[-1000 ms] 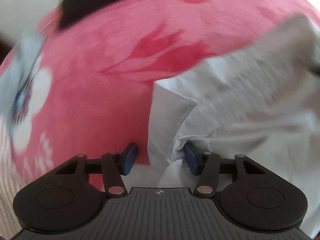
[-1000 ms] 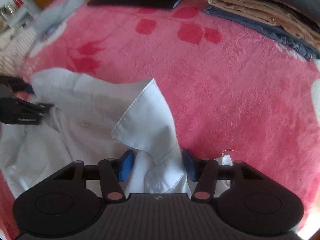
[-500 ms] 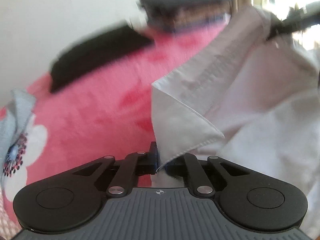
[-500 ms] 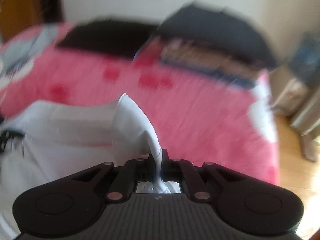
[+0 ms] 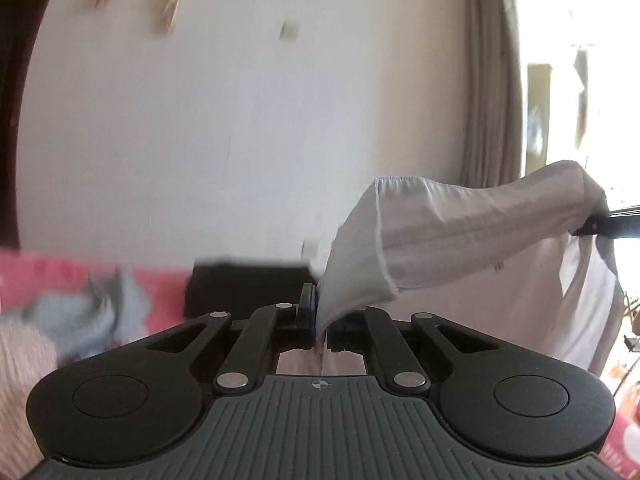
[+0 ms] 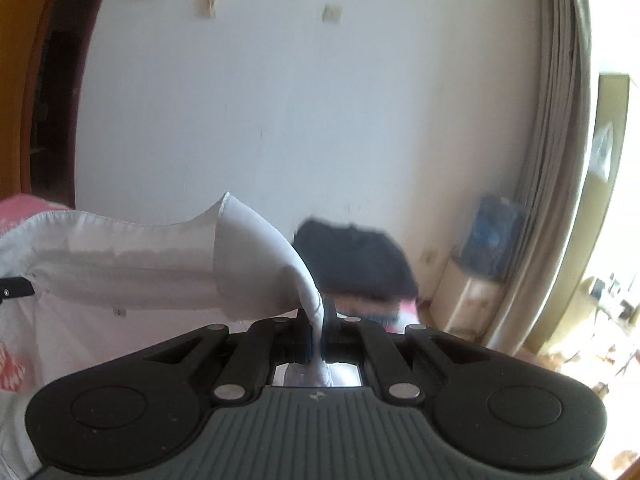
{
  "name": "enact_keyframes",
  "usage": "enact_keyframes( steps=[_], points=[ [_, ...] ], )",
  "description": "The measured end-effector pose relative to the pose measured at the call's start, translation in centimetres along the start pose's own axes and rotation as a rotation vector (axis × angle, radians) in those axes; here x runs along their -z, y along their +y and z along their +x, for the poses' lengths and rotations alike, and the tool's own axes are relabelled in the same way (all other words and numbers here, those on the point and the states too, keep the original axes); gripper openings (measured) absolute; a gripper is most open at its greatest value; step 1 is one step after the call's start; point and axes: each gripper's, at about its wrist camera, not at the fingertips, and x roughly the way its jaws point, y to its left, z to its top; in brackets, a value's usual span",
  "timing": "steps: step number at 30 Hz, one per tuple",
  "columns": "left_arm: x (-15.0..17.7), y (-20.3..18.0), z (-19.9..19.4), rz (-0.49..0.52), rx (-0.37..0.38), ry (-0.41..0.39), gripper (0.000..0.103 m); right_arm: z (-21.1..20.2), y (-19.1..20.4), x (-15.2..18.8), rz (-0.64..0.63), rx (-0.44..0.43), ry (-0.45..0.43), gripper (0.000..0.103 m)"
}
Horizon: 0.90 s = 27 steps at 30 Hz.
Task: Fold clothes
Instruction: 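Lift the shirt high with both grippers to hang it open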
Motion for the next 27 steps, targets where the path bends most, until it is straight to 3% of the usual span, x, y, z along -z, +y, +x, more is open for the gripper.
enact_keyframes(
  steps=[5, 18, 24, 27],
  points=[
    [-4.4, -2.5, -4.7, 0.049, 0.016, -0.19, 0.003, -5.4, -2.0, -4.1, 0.004, 0.025, -0.166, 0.003],
    [-18.3, -10.3, -17.5, 0.212, -0.058, -0.439, 0.003, -23.1, -8.8, -12.1, -0.037, -0.124, -0.582, 0.003],
    [-22.2, -13.3, -22.3, 0.242, -0.087, -0.504, 0.003, -29.0, -10.6, -13.7, -0.037, -0.17, -0.68, 0.003],
    [-22.6, -14.6, -24.1, 0.265, -0.097, -0.53, 0.003, -31.1, -12.1, -13.8, 0.002, -0.207, -0.706, 0.003]
  ],
)
